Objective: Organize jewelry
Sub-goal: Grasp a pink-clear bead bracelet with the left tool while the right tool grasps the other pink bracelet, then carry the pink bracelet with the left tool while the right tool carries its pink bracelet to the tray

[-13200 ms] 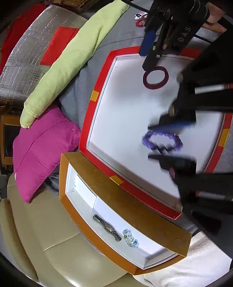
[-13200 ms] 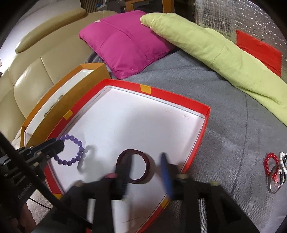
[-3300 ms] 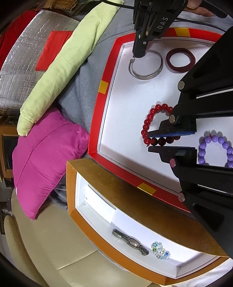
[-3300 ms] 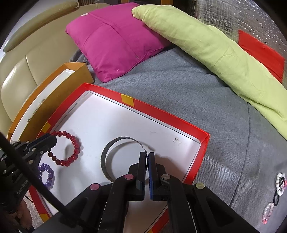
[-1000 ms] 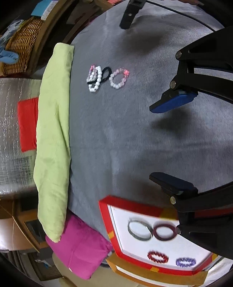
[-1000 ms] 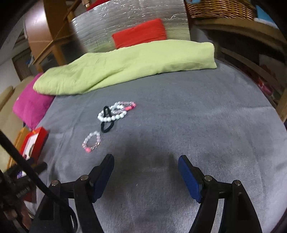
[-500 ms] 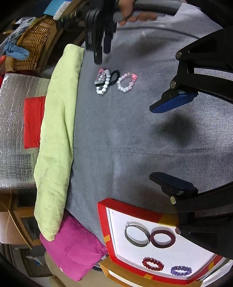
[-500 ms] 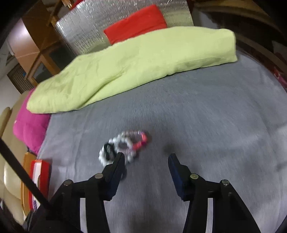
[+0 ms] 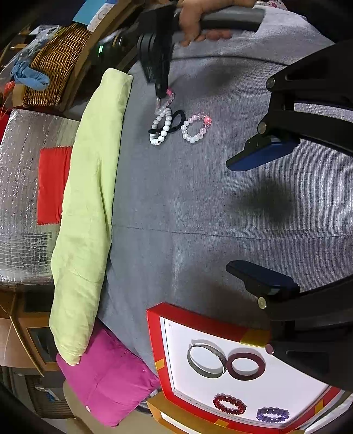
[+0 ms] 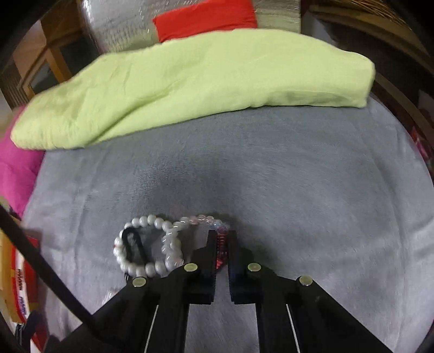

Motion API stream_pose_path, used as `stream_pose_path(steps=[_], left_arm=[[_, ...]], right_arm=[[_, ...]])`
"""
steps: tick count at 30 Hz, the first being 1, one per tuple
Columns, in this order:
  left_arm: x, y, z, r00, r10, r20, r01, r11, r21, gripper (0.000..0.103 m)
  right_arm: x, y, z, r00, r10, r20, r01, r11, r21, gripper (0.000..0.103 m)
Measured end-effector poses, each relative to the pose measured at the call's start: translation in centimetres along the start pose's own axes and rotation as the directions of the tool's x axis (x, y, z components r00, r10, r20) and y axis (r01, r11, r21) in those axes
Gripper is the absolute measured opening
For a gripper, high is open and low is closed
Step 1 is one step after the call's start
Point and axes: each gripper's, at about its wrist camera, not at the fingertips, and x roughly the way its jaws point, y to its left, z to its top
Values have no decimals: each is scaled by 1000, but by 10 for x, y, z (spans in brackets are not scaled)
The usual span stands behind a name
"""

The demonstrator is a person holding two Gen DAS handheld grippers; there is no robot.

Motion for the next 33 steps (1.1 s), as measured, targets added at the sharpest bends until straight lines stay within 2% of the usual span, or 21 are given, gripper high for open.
stream_pose_path(steps=[4, 9, 11, 13, 16, 18, 20, 23, 26, 33], left_arm=[[-2, -10, 1, 1000, -23, 18, 23, 999, 23, 69], [6, -41, 17, 994, -110, -16, 111, 991, 72, 69], [15, -54, 26, 987, -150, -50, 154, 986, 68, 69], [27, -65, 36, 986, -149, -79, 153, 987, 40, 69], [50, -76, 48, 984, -125, -129, 126, 992, 2, 69], [66, -81, 51, 981, -93, -171, 95, 995, 3, 56], [80, -87, 52, 975, -39, -217, 46, 999, 27, 19], [86, -91, 51, 973, 4, -229, 7, 999, 49, 7], [76, -89, 50, 975, 8, -222, 4, 998, 56, 7], [16, -73, 32, 992, 14, -128, -5, 998, 65, 7]], right_arm=[[-33, -27, -30, 994, 91, 55, -94, 993, 65, 7], [-51, -49, -54, 970, 204, 131, -224, 961, 162, 7], [-48, -50, -60, 963, 236, 130, -257, 949, 183, 7], [-48, -51, -57, 952, 276, 133, -298, 935, 190, 7], [-57, -49, -51, 942, 283, 179, -312, 936, 163, 7], [-56, -49, -50, 935, 301, 186, -332, 928, 167, 7], [-56, -50, -48, 930, 316, 187, -349, 921, 176, 7], [-55, -51, -46, 923, 334, 192, -367, 913, 180, 7], [-55, -51, -46, 916, 354, 190, -386, 905, 176, 7], [-63, -50, -48, 892, 399, 215, -436, 884, 169, 7]])
